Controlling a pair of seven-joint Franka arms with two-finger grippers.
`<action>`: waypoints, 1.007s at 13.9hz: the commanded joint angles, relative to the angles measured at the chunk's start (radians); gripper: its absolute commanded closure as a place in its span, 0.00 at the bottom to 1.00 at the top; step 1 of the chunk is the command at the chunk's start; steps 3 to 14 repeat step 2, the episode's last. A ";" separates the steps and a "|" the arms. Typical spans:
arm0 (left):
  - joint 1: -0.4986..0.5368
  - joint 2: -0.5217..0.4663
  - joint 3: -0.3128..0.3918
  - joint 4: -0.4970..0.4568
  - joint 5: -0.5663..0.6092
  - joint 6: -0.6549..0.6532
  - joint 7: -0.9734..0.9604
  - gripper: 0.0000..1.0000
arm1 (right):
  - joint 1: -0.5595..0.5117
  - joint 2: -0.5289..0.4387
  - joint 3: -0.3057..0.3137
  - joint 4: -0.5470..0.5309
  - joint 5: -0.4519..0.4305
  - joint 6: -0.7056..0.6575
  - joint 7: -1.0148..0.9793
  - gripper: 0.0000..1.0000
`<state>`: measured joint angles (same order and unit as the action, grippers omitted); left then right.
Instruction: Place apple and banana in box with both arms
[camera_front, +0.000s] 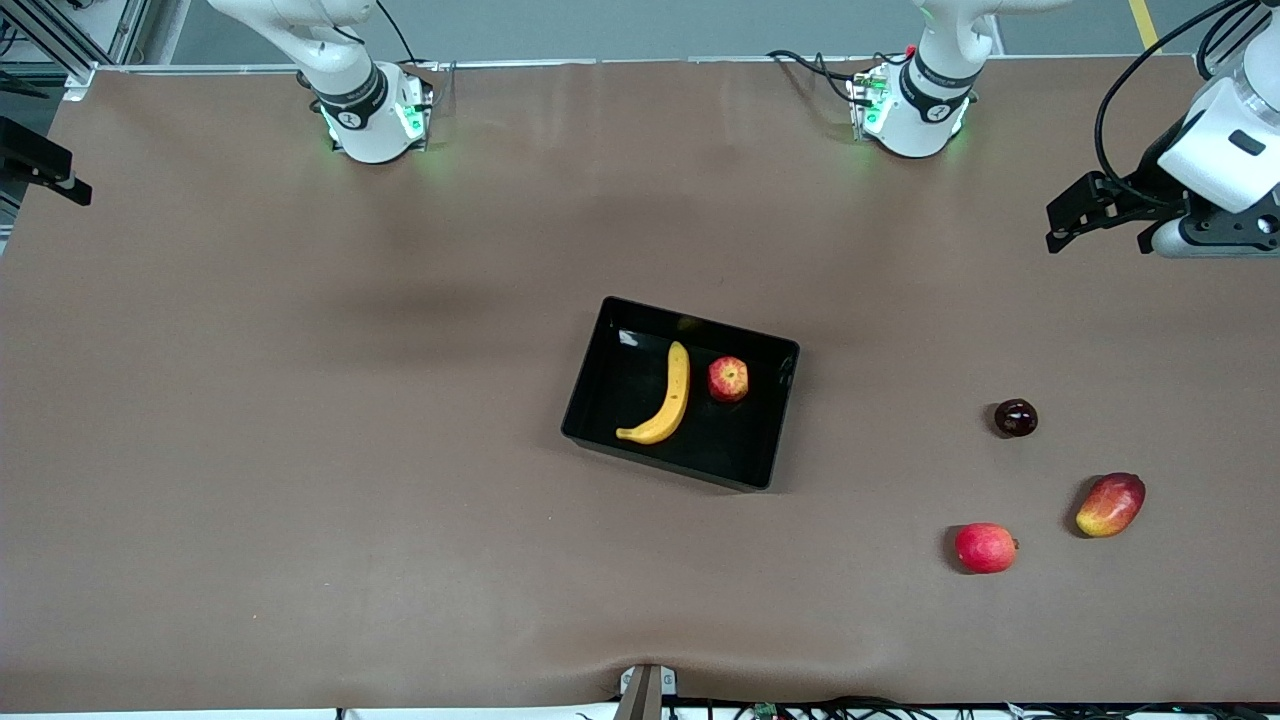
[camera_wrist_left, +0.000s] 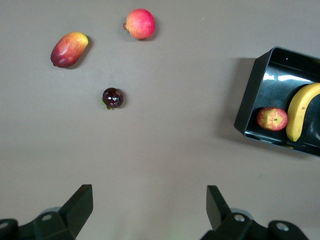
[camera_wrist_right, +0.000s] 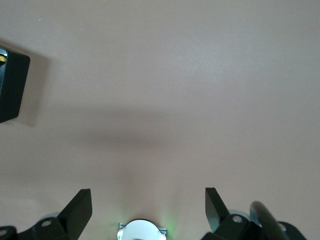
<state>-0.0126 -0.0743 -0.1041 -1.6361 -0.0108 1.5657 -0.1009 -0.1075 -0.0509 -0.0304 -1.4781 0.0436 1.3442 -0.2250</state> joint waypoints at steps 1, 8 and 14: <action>-0.004 0.004 0.004 0.025 -0.003 -0.041 -0.006 0.00 | -0.020 -0.017 0.014 -0.005 0.015 0.003 -0.002 0.00; -0.004 0.004 0.004 0.025 -0.003 -0.044 -0.006 0.00 | -0.020 -0.017 0.014 -0.004 0.015 0.003 -0.002 0.00; -0.004 0.004 0.004 0.025 -0.003 -0.044 -0.006 0.00 | -0.020 -0.017 0.014 -0.004 0.015 0.003 -0.002 0.00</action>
